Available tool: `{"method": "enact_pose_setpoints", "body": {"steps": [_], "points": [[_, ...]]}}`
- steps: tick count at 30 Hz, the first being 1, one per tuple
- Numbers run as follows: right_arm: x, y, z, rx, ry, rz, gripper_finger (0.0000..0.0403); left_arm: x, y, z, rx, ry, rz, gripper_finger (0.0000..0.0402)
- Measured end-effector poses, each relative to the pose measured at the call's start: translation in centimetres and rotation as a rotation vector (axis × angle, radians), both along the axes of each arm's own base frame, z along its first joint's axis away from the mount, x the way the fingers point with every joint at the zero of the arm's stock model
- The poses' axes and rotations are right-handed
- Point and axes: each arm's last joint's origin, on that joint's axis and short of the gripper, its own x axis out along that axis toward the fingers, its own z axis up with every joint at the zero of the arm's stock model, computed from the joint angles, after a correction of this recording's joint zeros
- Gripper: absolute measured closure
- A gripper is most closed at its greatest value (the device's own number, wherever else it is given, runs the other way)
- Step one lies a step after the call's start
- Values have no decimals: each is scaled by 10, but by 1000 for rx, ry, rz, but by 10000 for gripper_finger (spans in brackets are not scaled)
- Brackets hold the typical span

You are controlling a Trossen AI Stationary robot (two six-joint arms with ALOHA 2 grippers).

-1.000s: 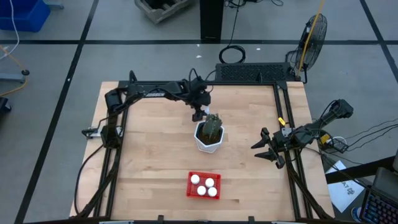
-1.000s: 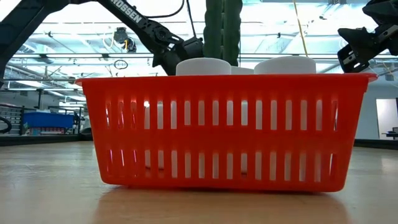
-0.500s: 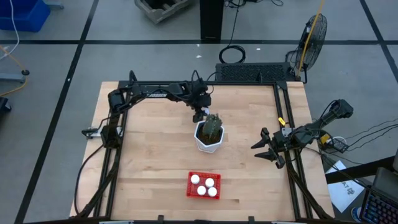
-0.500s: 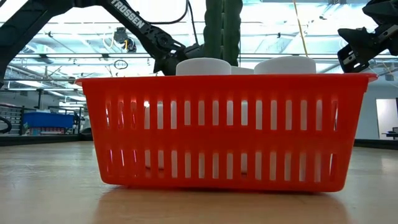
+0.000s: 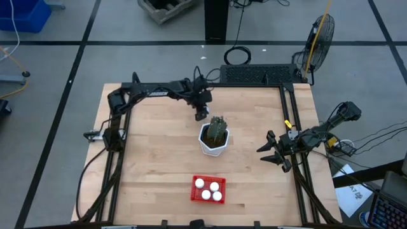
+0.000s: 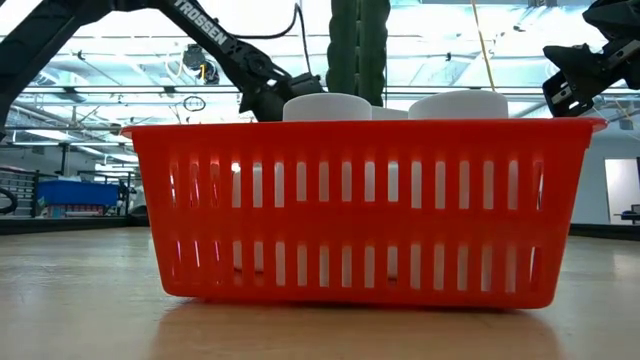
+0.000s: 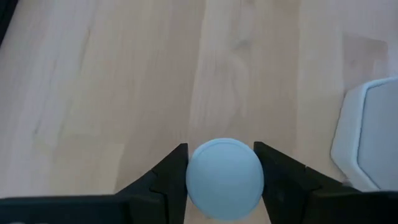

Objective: Pick and place pill bottles into a basket
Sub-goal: Put the white medicine bottle into the red bin

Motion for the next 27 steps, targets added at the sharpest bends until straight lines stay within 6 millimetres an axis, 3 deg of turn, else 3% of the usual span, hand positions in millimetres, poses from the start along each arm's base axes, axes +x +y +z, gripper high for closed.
{"method": "enact_pose_setpoints", "body": {"steps": [6, 12, 19, 27], "points": [[0, 0, 0, 0, 0, 0, 231, -23, -1, 32, -47, 32, 32, 238], [0, 0, 0, 0, 0, 0, 227, -47, -22, 77, -62, 39, 32, 238], [0, 0, 0, 0, 1, 0, 231, -76, -64, 131, -91, 7, 46, 238], [0, 0, 0, -1, 0, 0, 227, -98, -140, 176, -69, -56, 86, 238]]}}
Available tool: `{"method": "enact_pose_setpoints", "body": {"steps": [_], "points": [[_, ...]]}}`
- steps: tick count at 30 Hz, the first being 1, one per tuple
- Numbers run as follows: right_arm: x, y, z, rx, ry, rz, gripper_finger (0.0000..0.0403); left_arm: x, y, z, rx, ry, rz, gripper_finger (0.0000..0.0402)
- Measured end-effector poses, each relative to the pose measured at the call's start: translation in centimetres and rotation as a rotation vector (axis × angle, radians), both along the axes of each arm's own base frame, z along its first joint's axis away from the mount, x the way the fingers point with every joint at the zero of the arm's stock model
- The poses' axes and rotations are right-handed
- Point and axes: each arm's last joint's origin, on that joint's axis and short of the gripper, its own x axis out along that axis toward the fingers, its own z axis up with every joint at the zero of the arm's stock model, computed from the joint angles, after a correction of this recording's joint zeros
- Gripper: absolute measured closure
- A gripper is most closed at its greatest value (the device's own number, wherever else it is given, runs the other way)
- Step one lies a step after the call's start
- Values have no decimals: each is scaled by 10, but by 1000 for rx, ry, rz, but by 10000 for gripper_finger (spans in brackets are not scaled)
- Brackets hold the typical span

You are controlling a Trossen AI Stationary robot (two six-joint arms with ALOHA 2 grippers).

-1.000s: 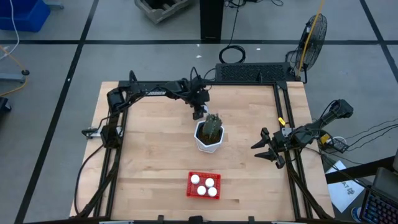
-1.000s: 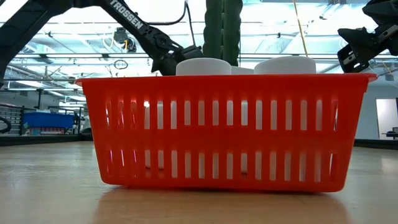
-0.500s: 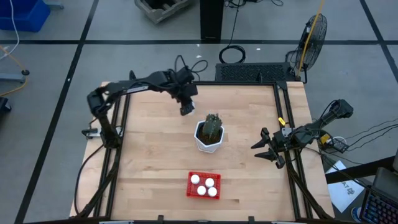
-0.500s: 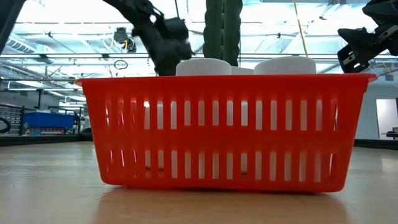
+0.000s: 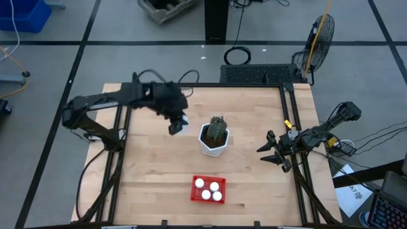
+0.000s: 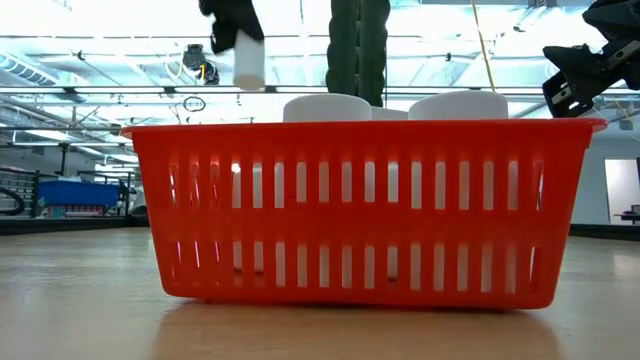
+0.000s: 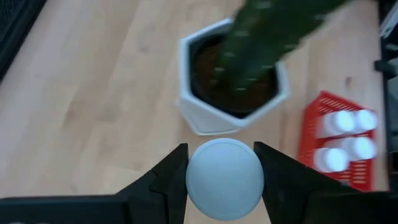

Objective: Pick and place pill bottles into a basket
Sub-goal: Put the white medicine bottle into the red bin

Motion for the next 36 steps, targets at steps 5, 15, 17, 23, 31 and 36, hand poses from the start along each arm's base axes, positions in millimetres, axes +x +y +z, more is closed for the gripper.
{"method": "enact_pose_setpoints", "body": {"steps": [5, 15, 17, 23, 31, 36], "points": [[0, 0, 0, 0, 0, 0, 231, -6, -55, 12, -6, -35, 48, 238], [0, 0, 0, 0, 0, 0, 229, 0, -150, 7, 3, -134, -86, 238], [0, 0, 0, 0, 0, 0, 230, 9, -163, 0, 6, -151, -137, 238], [0, 0, 0, 1, -1, 0, 228, 37, -190, -30, 33, -143, -258, 238], [0, 0, 0, 1, -1, 0, 231, 72, -209, -72, 26, -132, -350, 238], [0, 0, 0, 1, -1, 0, 228, 79, -212, -87, 55, -95, -374, 238]]}}
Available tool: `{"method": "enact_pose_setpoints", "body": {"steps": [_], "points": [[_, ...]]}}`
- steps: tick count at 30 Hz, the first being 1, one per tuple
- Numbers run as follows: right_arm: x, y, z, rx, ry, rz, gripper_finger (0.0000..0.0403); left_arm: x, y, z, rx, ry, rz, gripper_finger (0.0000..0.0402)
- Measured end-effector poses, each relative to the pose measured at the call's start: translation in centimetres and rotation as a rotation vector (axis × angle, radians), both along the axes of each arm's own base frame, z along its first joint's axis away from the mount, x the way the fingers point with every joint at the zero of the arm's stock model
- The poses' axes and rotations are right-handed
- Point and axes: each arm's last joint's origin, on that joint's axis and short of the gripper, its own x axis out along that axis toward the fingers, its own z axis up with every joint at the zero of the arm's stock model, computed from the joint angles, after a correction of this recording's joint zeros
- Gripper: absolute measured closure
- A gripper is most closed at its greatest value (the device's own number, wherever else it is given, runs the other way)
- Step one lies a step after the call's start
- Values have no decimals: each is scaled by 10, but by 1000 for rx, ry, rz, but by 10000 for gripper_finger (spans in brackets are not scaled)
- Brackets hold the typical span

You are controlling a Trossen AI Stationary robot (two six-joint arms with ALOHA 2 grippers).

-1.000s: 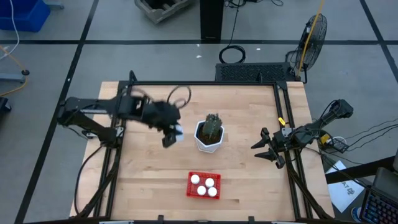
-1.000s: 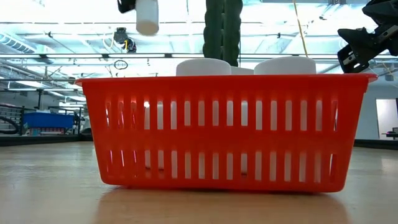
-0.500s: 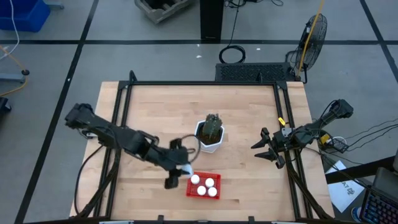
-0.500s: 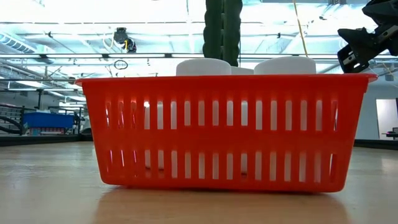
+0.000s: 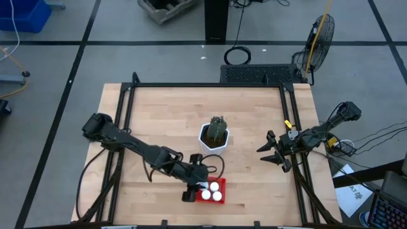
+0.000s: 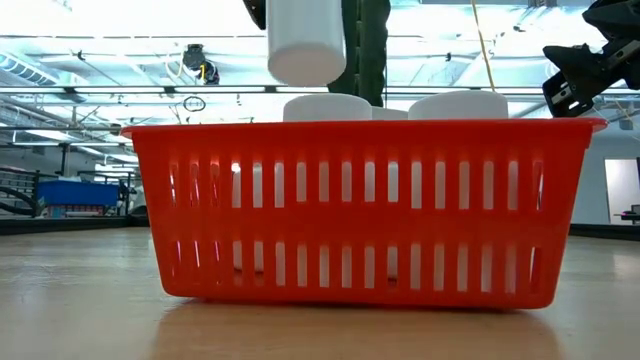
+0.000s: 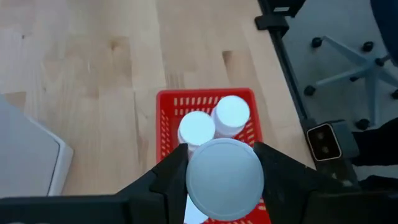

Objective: Pick and place pill bottles into a basket
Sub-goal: Put the white medicine bottle into the red bin

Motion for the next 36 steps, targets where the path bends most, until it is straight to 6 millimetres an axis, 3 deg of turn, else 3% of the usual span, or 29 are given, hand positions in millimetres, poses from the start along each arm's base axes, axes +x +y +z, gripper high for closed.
{"method": "enact_pose_setpoints", "body": {"steps": [13, 36], "points": [[0, 0, 0, 0, 1, 0, 228, 7, 7, 1, 35, -49, 2, 238], [0, 0, 0, -1, 2, 0, 230, 24, 3, -33, 41, 1, -31, 238]]}}
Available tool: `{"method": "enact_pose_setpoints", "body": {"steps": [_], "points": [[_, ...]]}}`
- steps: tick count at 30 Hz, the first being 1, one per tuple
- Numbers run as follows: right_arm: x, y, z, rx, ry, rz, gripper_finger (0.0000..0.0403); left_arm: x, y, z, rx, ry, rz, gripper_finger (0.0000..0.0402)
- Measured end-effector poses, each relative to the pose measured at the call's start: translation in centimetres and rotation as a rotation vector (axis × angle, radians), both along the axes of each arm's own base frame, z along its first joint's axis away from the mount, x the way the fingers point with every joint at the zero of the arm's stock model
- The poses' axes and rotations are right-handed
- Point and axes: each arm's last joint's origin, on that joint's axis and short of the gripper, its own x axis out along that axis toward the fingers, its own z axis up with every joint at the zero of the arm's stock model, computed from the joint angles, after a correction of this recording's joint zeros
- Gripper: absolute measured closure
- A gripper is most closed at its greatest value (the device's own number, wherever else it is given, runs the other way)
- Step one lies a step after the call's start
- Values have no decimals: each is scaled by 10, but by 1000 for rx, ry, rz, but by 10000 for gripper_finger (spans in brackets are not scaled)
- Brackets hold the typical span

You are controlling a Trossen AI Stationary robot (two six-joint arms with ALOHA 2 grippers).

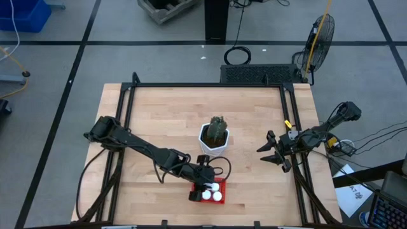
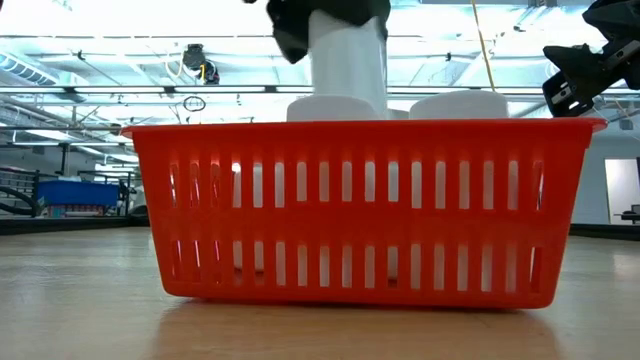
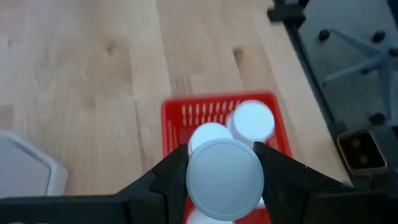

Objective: Pick and place pill bottles into a basket
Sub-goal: Put the white medicine bottle into the red bin

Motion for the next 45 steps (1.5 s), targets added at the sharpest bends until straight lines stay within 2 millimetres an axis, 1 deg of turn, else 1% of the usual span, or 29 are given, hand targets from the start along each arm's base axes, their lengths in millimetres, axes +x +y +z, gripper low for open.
{"method": "enact_pose_setpoints", "body": {"steps": [12, 16, 21, 25, 33, 45], "points": [[0, 0, 0, 0, 0, 0, 230, -1, 0, -1, 7, 18, 12, 238], [0, 0, 0, 0, 0, 0, 227, -4, -2, -2, 13, 30, 16, 238], [0, 0, 0, -1, 0, 0, 230, -6, -6, 3, 0, 9, 6, 238], [0, 0, 0, -1, 1, 0, 230, -8, -5, 7, -7, -1, 12, 238], [0, 0, 0, -1, 1, 0, 229, -8, -4, 7, 16, 1, 20, 238], [0, 0, 0, -1, 1, 0, 228, -4, 5, 7, 35, -11, 35, 238]]}}
